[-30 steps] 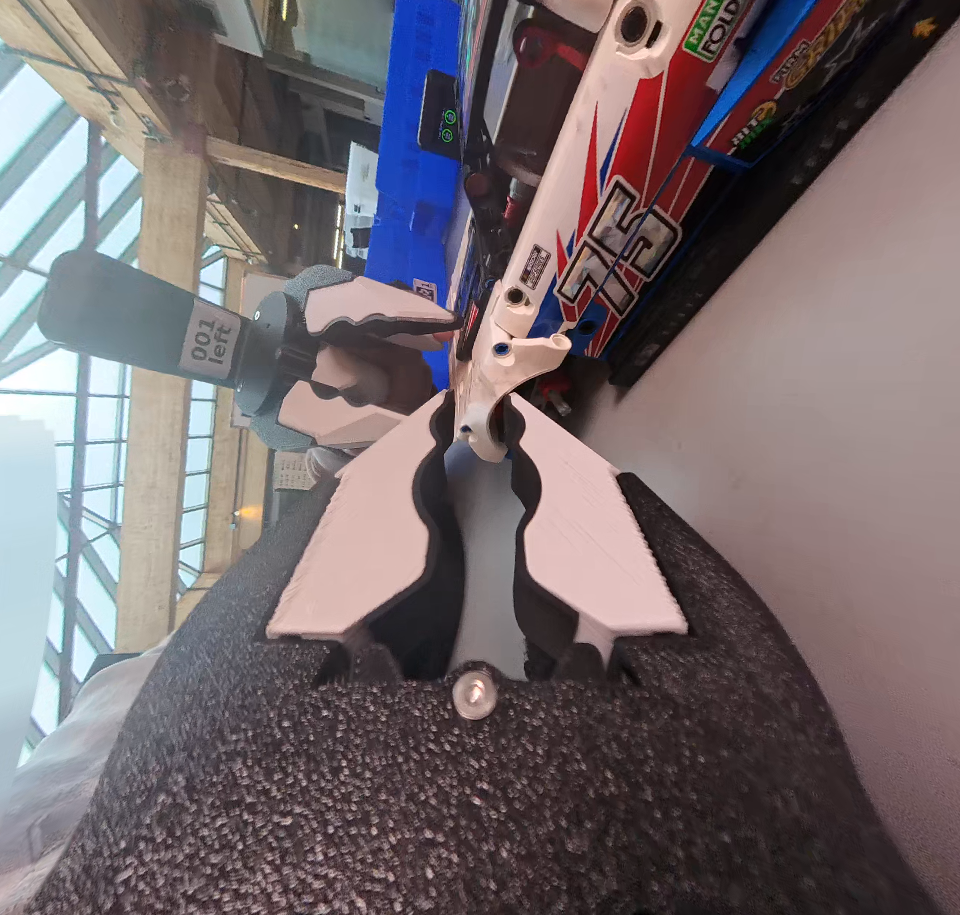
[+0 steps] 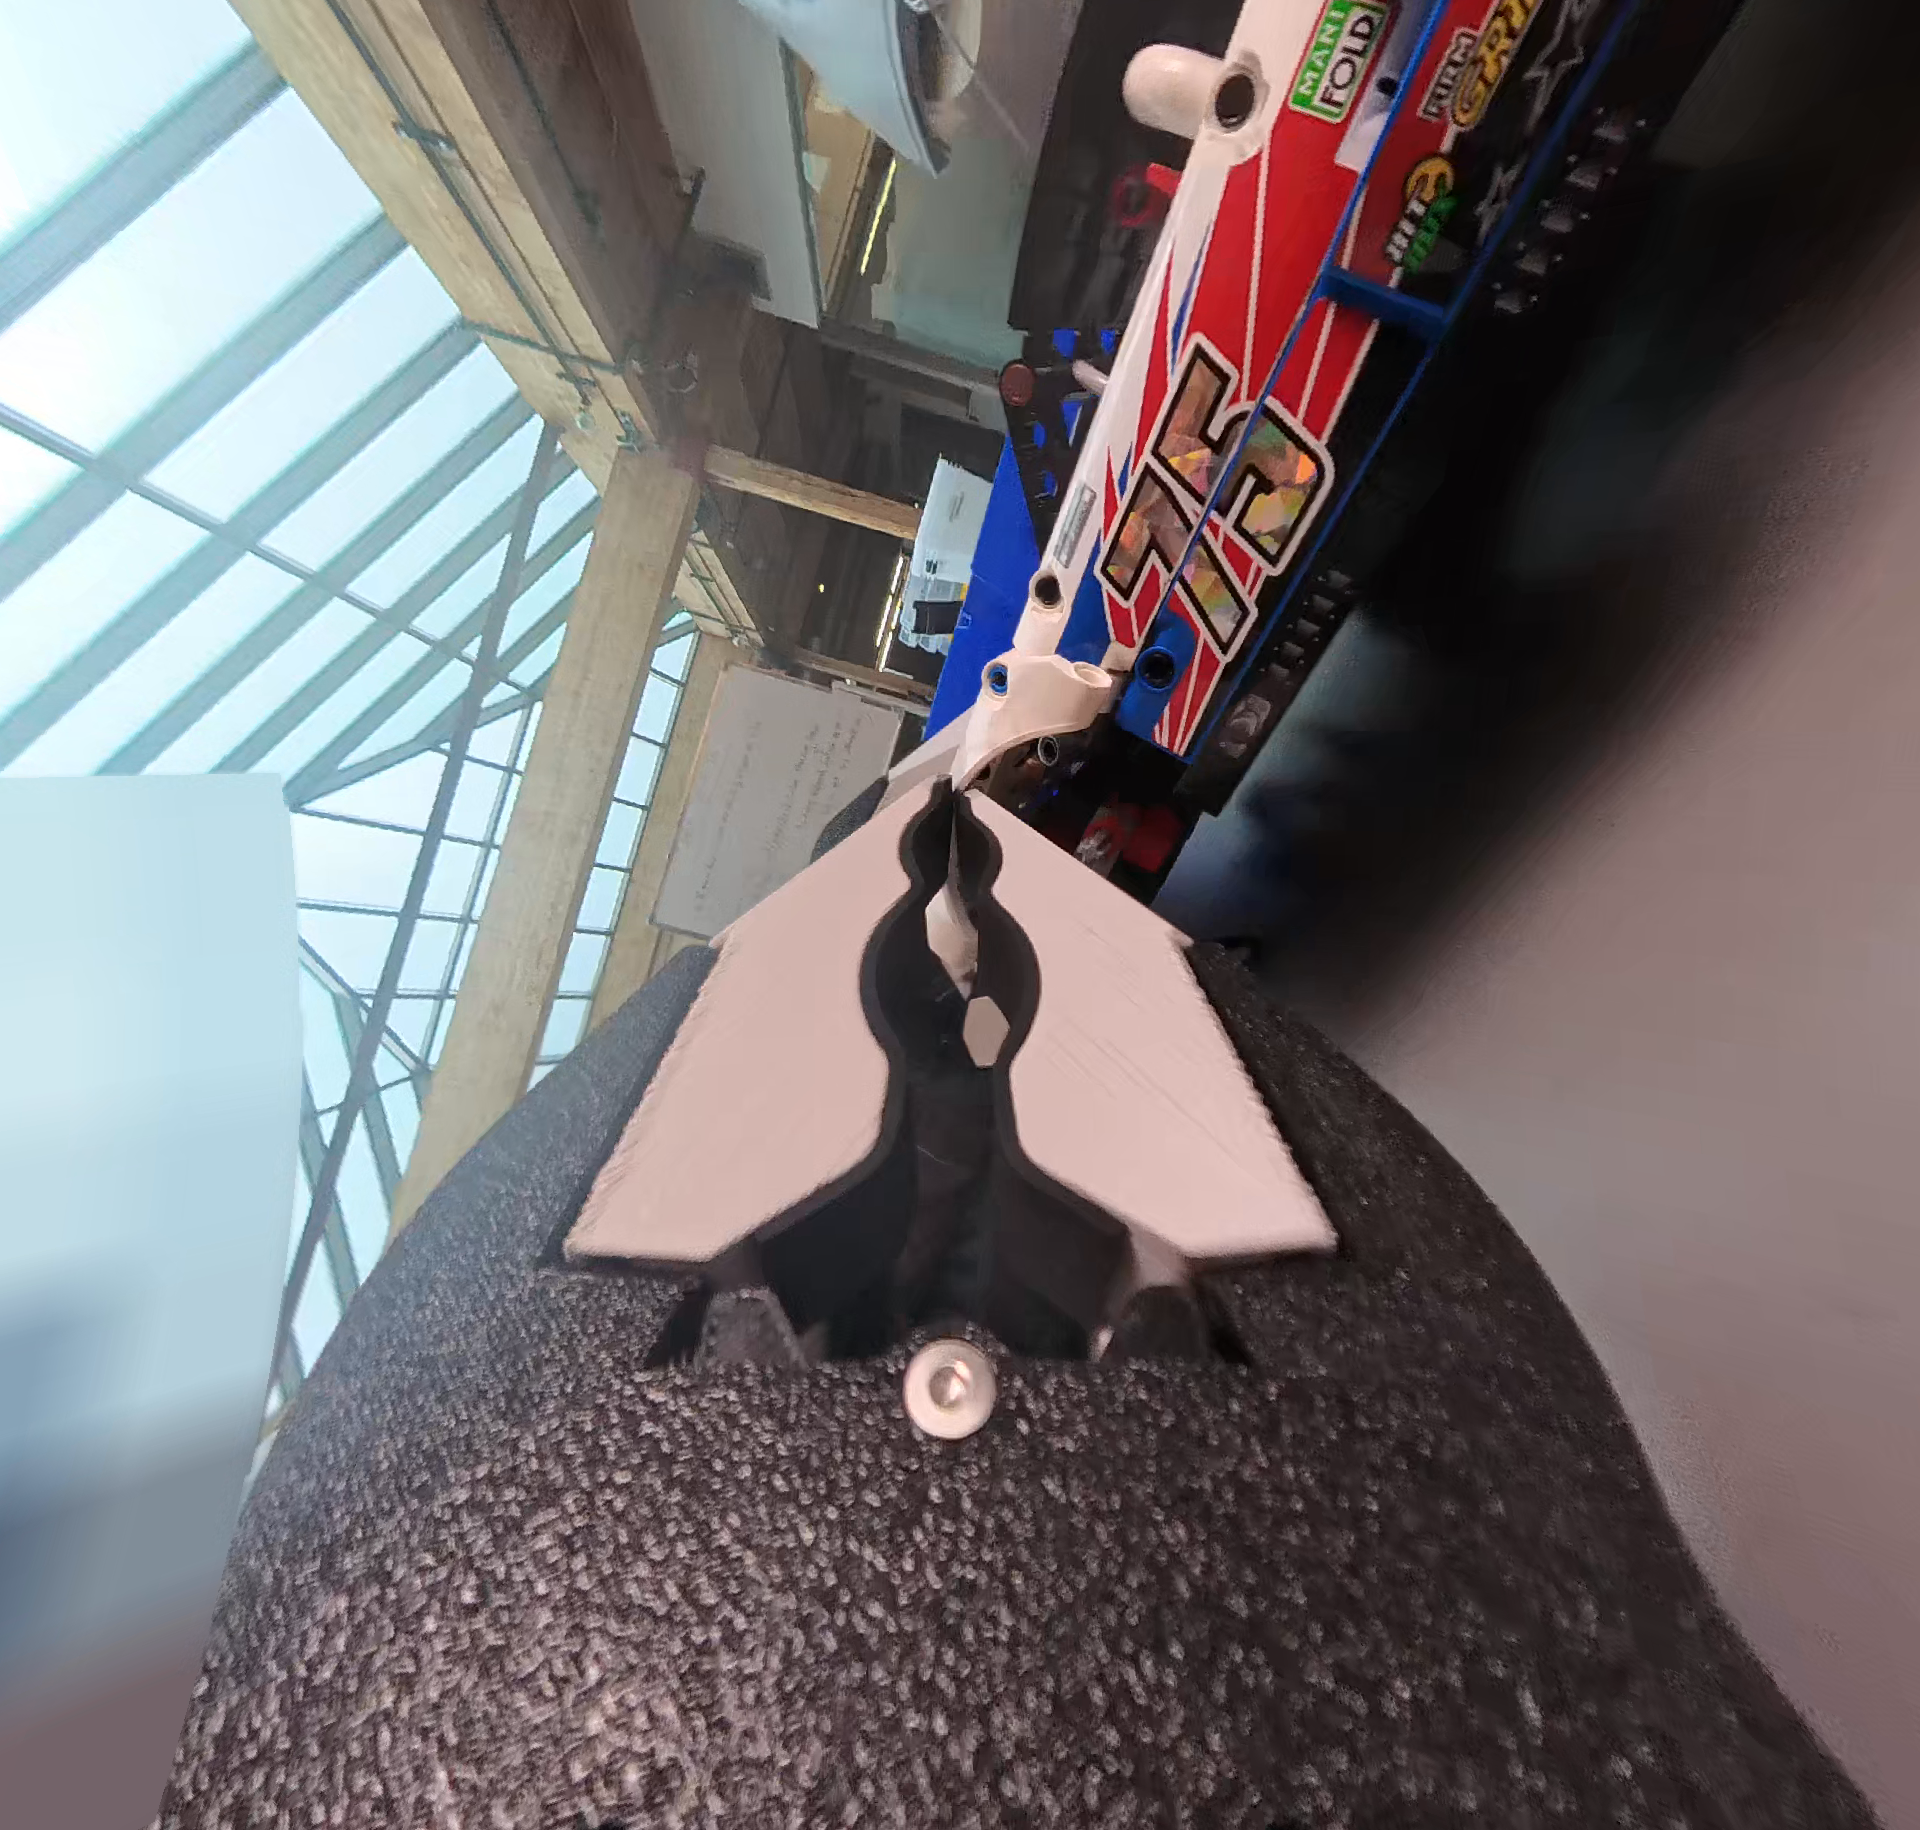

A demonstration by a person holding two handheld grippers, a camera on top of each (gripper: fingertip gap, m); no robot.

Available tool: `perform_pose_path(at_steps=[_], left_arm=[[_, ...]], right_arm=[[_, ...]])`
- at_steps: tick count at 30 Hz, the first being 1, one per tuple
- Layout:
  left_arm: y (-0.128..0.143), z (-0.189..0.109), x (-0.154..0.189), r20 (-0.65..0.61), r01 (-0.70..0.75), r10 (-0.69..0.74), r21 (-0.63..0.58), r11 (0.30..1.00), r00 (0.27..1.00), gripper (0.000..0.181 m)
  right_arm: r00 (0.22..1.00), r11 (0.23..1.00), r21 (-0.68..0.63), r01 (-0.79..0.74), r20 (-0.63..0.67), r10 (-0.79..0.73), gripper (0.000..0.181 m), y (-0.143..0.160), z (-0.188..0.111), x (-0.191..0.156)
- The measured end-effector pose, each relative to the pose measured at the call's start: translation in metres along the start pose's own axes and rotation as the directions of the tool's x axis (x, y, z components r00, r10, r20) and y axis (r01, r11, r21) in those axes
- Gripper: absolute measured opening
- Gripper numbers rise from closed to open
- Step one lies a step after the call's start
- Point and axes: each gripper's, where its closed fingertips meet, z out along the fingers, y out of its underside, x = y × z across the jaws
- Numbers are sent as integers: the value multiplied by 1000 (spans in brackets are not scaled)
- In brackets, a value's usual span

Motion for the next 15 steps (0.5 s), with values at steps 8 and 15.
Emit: perform_pose_path(at_steps=[8, 15], left_arm=[[-24, -22, -20, 40, 129, -135, 140, 982, 990, 58], [-49, -59, -32, -145, 459, -436, 299, 837, 888, 54]], right_arm=[[905, 881, -214, 421, 34, -424, 0, 4, -6, -35], [74, -23, -465, 885, 190, -979, 26, -18, -6, -90]])
